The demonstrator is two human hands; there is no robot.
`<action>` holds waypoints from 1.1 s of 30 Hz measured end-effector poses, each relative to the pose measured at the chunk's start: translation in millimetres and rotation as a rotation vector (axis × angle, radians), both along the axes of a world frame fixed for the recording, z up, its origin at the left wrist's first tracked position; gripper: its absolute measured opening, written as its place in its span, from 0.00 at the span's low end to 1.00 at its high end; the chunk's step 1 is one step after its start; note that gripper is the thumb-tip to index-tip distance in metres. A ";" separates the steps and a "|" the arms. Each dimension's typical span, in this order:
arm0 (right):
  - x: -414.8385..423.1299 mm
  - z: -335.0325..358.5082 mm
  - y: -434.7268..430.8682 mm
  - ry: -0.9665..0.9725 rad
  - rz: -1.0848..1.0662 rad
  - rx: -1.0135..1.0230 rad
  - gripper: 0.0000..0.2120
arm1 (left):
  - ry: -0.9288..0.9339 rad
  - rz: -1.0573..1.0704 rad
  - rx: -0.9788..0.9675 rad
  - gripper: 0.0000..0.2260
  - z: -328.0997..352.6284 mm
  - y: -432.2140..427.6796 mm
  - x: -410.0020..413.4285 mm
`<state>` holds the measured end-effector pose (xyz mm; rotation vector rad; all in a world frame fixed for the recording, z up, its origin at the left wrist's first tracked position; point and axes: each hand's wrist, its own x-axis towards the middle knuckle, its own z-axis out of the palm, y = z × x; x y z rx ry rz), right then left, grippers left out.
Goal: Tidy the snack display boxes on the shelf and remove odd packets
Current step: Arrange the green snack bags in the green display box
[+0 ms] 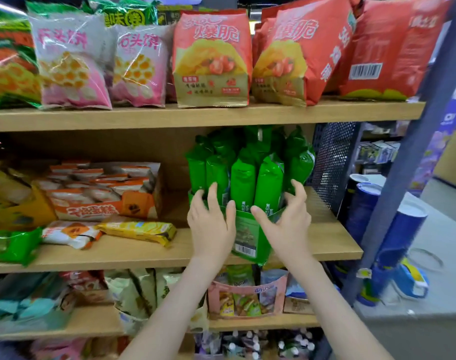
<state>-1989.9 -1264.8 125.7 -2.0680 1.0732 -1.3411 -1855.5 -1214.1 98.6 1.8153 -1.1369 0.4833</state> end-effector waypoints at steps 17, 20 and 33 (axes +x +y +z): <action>-0.7 45.5 9.1 -0.404 0.113 -0.008 0.20 | -0.413 -0.183 0.119 0.25 29.1 0.7 17.3; 0.5 41.8 12.0 -0.463 0.124 0.004 0.20 | -0.376 -0.207 0.171 0.26 32.3 3.2 17.5; -5.0 34.3 13.6 -0.310 0.155 0.093 0.23 | -0.437 -0.337 0.178 0.29 30.8 4.4 20.8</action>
